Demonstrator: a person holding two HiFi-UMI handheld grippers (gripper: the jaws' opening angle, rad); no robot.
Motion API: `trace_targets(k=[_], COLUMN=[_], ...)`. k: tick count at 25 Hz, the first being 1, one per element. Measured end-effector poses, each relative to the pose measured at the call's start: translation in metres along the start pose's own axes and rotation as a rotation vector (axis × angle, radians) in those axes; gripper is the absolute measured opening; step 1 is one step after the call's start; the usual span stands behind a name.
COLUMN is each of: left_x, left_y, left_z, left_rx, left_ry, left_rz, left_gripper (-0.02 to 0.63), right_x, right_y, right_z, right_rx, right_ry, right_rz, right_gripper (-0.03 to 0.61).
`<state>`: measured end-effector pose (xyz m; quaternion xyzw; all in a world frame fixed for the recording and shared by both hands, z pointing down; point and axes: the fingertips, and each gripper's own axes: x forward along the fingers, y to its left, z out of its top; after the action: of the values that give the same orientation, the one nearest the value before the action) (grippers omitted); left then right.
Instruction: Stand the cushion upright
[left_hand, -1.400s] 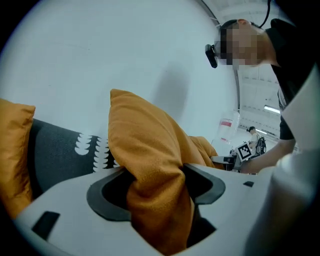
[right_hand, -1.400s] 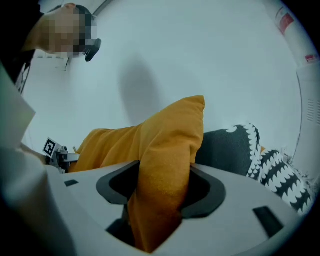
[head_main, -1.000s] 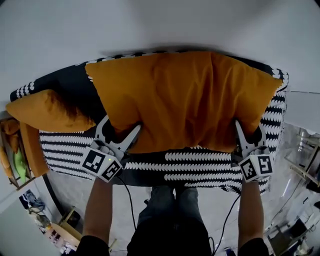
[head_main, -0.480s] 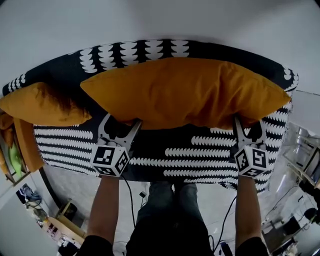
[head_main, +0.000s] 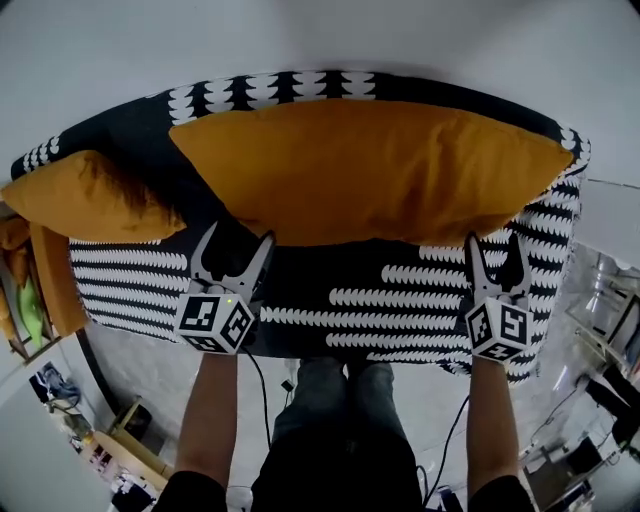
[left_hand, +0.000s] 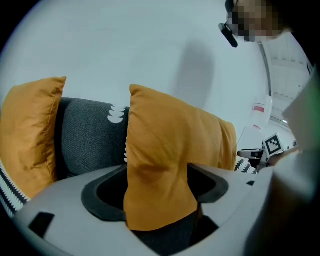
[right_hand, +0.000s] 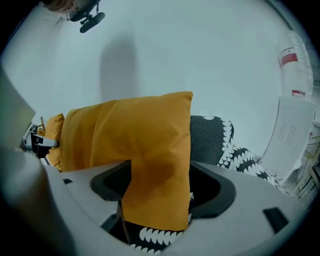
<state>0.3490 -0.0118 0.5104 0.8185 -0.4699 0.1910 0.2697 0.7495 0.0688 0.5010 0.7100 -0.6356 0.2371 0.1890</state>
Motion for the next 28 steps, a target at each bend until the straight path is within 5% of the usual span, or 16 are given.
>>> trace_targets(k=[8, 16, 28], left_x=[-0.036, -0.101, -0.187], left_y=[-0.041, -0.107, -0.192], left_z=[0.032, 0.088, 0.151], left_rx=[0.045, 0.078, 0.121], left_ry=[-0.081, -0.195, -0.290], left_rz=[-0.031, -0.051, -0.070], left_gripper=[0.382, 0.321, 0.285], right_x=[-0.045, -0.120, -0.217], right_y=[0.015, 0.034, 0.034], right_z=[0.022, 0.093, 0.174], right_rx=[0.058, 0.021, -0.004], right_ry=[-0.084, -0.204, -0.349], right_rz=[0.070, 0.190, 0.285], right_gripper=[0.362, 0.276, 0.252])
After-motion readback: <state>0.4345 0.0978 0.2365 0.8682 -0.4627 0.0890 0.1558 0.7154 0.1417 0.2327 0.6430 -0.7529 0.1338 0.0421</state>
